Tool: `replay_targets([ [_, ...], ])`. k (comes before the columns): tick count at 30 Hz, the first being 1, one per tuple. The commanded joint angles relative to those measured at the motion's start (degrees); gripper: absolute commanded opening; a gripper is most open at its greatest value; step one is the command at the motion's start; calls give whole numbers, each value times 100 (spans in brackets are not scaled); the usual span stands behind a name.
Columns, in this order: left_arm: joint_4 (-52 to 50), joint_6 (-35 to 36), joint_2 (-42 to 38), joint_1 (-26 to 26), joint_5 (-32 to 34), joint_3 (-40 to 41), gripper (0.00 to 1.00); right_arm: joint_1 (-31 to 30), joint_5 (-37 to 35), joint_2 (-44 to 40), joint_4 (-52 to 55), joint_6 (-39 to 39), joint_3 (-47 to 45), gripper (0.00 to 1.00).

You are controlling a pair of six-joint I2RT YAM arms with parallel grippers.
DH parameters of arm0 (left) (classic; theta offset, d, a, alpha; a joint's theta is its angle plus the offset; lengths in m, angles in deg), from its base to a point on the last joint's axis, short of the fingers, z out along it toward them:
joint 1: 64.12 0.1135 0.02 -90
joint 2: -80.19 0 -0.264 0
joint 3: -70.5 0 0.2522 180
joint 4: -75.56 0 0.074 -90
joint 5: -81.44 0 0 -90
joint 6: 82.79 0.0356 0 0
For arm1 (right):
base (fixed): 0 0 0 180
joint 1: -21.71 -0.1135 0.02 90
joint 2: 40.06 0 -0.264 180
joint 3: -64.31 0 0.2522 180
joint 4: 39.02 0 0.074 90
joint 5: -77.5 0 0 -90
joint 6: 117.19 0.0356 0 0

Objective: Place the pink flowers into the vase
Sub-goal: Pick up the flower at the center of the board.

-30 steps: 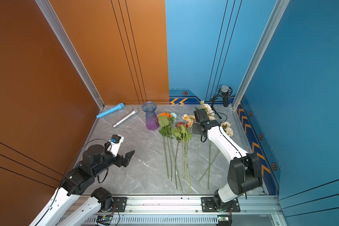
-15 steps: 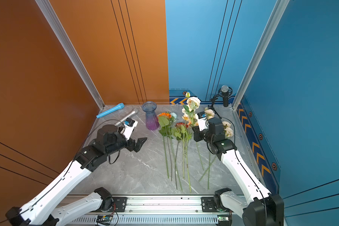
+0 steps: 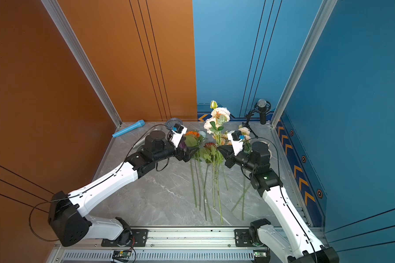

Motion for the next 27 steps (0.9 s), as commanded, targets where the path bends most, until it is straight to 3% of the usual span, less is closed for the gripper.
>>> replay_targets([
  [1,652,-124,127,-80,-470,-141,98,51,370,-159,-614,466,-66,0],
  [11,1898,-37,528,-80,-2183,-42,99,103,700,131,-1027,1401,364,0],
  [19,2919,-389,895,16,-3663,-60,78,94,821,165,-1176,1650,504,0],
  [27,3844,-998,1466,30,-4137,-459,61,-19,933,209,-1315,1712,531,0],
])
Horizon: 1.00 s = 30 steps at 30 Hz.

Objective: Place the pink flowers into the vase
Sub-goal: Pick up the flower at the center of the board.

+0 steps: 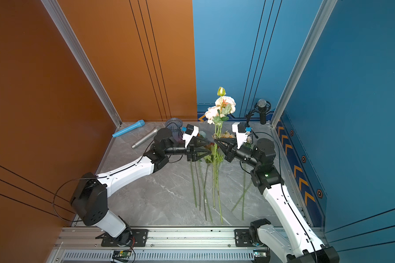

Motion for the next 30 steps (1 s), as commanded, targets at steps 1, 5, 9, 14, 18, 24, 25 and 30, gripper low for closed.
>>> replay_targets([
  [1,769,-413,191,46,-416,-305,60,-80,216,30,-301,98,203,0],
  [5,916,-558,459,-5,-476,-650,58,-125,199,48,-306,81,222,0],
  [9,990,-641,640,-86,-470,-895,55,-160,144,66,-270,21,213,0],
  [14,1001,-713,751,-115,-479,-1008,50,-193,87,57,-310,-23,213,0],
  [18,1005,-735,752,-121,-539,-975,46,-196,68,55,-323,-52,235,0],
  [24,1003,-757,734,-137,-623,-930,32,-213,50,101,-314,-67,255,0],
  [25,1003,-764,738,-133,-641,-930,28,-213,49,101,-315,-69,253,0],
  [30,1003,-824,734,-123,-751,-960,23,-221,1,68,-264,-126,257,0],
])
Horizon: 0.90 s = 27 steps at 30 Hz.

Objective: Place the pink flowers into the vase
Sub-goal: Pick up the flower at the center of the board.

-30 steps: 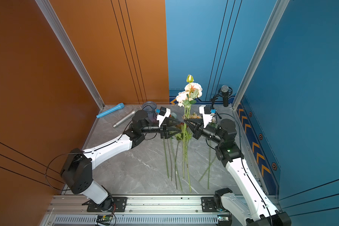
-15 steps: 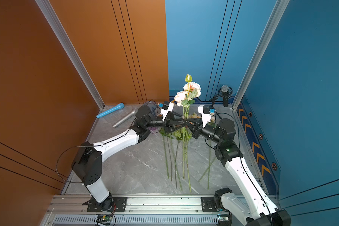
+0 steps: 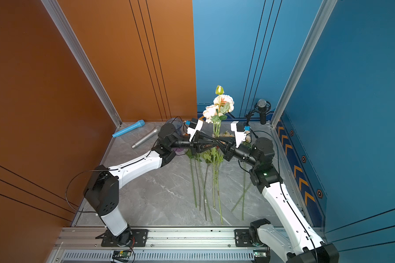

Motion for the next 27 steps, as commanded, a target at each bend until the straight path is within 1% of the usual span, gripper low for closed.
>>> replay_targets([
  [1,94,-77,72,-39,-98,-141,21,-95,60,-43,-95,-141,186,0],
  [4,94,-121,65,-28,-146,-144,15,-95,15,-50,-41,-198,185,0],
  [11,94,-253,58,11,-172,-143,10,-110,14,-19,-23,-233,209,1],
  [17,94,-255,14,54,-107,-127,0,-117,9,-19,20,-234,217,8],
  [19,94,-236,-5,65,-89,-128,0,-112,18,-28,85,-234,244,12],
  [21,94,-225,-2,71,-70,-134,0,-112,20,-39,139,-233,255,17],
  [22,91,-214,6,69,-62,-135,0,-112,14,-41,156,-234,256,21],
  [24,94,-209,13,65,-50,-144,0,-119,-19,-61,212,-216,259,35],
  [27,94,-203,13,71,-41,-135,0,-117,-39,-87,279,-217,237,46],
])
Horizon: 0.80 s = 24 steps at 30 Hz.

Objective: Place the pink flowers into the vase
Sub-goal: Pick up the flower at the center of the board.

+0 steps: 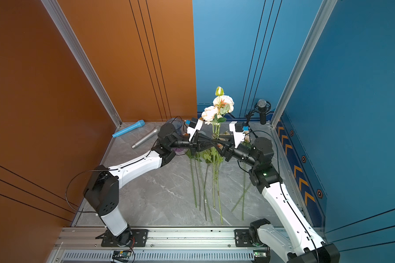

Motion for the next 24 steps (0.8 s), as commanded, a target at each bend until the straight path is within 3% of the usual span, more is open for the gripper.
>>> replay_targets([
  [1,76,50,5,36,46,-127,0,-20,51,-87,153,-42,152,48],
  [5,76,120,-46,44,131,-85,0,-20,16,-70,289,-53,176,56],
  [10,76,157,-166,199,407,8,0,5,-219,-260,593,-203,172,100],
  [15,72,233,-195,662,1036,129,0,132,-185,-613,875,-365,130,100],
  [19,76,0,-112,1347,1607,-1,0,229,-435,-968,1402,-586,152,100],
  [24,-60,-146,53,1996,1726,-326,0,489,-569,-1378,1814,-700,36,100],
])
